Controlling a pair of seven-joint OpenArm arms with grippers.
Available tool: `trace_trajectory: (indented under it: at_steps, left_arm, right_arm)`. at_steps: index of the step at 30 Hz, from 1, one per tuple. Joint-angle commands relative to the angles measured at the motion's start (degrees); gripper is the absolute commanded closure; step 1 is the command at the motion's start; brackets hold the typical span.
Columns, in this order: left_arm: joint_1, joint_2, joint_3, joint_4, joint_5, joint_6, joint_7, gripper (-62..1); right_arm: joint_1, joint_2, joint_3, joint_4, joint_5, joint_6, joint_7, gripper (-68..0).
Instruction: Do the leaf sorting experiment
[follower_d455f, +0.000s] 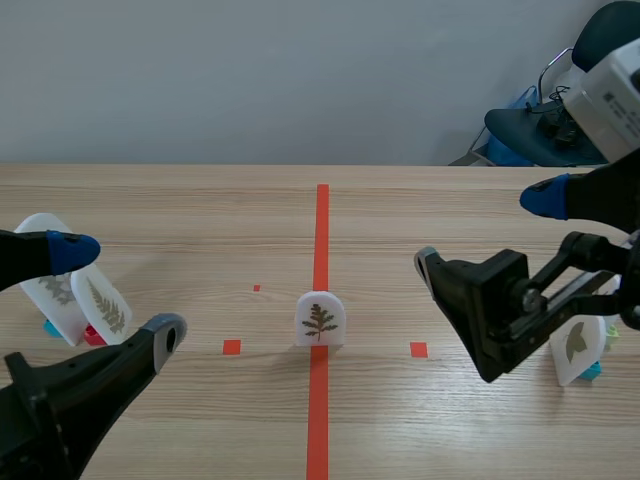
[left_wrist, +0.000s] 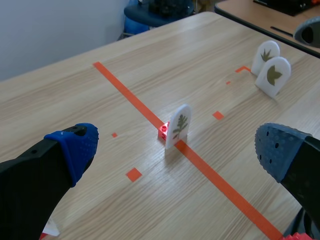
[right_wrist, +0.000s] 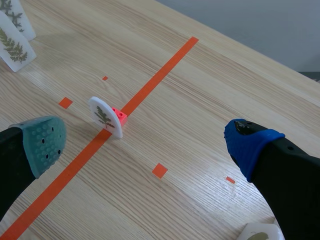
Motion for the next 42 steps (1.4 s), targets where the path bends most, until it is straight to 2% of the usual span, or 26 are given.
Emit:
trace_trajectory:
  at_steps: [1, 7, 13, 18, 23, 26, 27, 30, 33, 36, 40, 42]
  left_arm:
    - [-0.6, 0.3, 0.8, 0.2, 0.1, -0.7, 1.0, -62.3]
    - [-6.2, 2.3, 8.9, -5.0, 5.6, -0.7, 2.0, -62.3]
    - [-17.7, 7.7, 18.6, -18.5, 13.7, 0.0, -2.1, -62.3]
    - [-27.5, 12.1, 23.1, -30.9, 14.1, 0.0, -4.4, -62.3]
    - [-35.1, 16.4, 26.1, -41.5, 18.3, 0.7, -9.4, -62.3]
    - [-37.9, 18.5, 28.7, -45.6, 18.6, 0.7, -11.1, -62.3]
    - [-38.6, 19.2, 29.6, -46.8, 19.6, 0.9, -12.8, -62.3]
    - [-40.8, 22.1, 31.9, -49.7, 24.0, 3.3, -15.7, -62.3]
    - [-42.9, 24.5, 33.8, -52.7, 25.5, 6.6, -16.8, -62.3]
    - [-45.2, 26.3, 35.4, -56.0, 25.9, 8.9, -17.4, -62.3]
    - [-46.8, 26.5, 36.0, -58.6, 25.8, 10.4, -17.6, -61.2]
    - [-46.9, 26.6, 36.0, -59.1, 25.8, 12.5, -18.7, -61.0]
  right_arm:
    - [1.1, 0.5, 0.5, 0.0, 0.4, -0.2, 0.8, -67.9]
    - [1.8, 0.5, 0.6, 0.0, 0.2, -0.2, 0.8, -67.9]
    - [1.7, 0.5, 2.1, 0.0, -0.7, -0.5, 0.8, -67.9]
    - [1.7, 0.5, 3.5, 0.0, -0.7, -0.5, 0.8, -67.9]
    - [1.8, 0.5, 3.5, 0.0, -0.7, -0.5, 0.8, -67.9]
    - [1.8, 0.5, 3.5, 0.0, -0.8, -0.5, 0.8, -67.9]
    - [1.8, 0.4, 3.5, 0.0, -0.9, -0.5, 0.8, -67.9]
    - [1.8, 0.4, 3.5, 0.0, -0.9, -0.6, 0.8, -67.9]
    - [1.7, 0.4, 3.5, 0.0, -0.9, -0.7, 0.8, -67.9]
    - [1.7, 0.4, 3.5, 0.0, -0.9, -0.7, 0.8, -67.9]
    - [1.7, 0.4, 3.5, 0.0, -0.9, -0.7, 0.8, -67.9]
    - [1.7, 0.4, 3.5, 0.0, -0.9, -0.7, 0.8, -67.9]
